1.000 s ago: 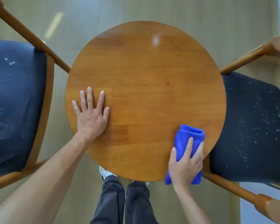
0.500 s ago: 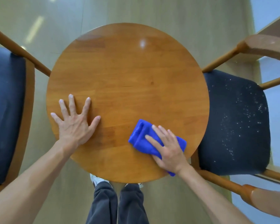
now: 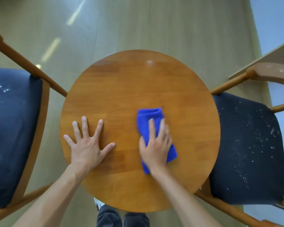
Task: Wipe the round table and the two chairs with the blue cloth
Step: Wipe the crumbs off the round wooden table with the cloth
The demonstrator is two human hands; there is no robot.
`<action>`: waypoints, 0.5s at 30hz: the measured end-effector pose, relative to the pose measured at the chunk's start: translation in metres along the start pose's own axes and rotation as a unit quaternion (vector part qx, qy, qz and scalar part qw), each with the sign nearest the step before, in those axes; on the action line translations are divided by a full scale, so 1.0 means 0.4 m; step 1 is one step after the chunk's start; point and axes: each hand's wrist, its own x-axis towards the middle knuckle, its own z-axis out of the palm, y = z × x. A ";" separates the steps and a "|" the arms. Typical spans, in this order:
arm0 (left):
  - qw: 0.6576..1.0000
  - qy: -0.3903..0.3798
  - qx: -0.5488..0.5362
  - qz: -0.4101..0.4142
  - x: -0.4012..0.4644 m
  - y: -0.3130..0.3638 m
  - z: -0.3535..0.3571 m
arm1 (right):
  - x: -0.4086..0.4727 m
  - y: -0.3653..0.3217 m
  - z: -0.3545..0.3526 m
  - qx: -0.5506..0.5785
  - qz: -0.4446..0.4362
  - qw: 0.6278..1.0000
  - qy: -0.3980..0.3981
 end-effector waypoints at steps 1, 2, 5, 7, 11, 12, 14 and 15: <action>1.000 0.002 -0.007 -0.001 -0.001 0.002 -0.004 | -0.043 -0.011 0.005 -0.002 -0.091 0.995 -0.035; 1.000 0.006 -0.015 -0.001 -0.002 0.004 -0.009 | -0.072 0.003 0.005 -0.003 -0.178 0.982 -0.069; 0.999 0.029 -0.013 0.015 0.014 0.006 -0.027 | -0.071 0.138 -0.024 -0.020 -0.304 0.947 -0.103; 0.998 0.047 -0.027 0.024 0.046 0.015 -0.048 | -0.023 0.222 -0.056 -0.016 -0.226 0.972 -0.062; 0.997 0.060 -0.039 0.033 0.142 0.069 -0.103 | 0.132 0.257 -0.074 0.018 0.125 0.992 0.023; 0.997 0.054 -0.038 0.029 0.167 0.082 -0.115 | 0.179 0.243 -0.071 0.033 0.198 0.979 0.035; 0.999 0.025 -0.041 0.015 0.211 0.096 -0.132 | 0.277 0.212 -0.064 0.064 0.303 0.950 0.047; 0.999 0.003 -0.041 0.008 0.226 0.098 -0.136 | 0.320 0.200 -0.060 0.073 0.329 0.940 0.048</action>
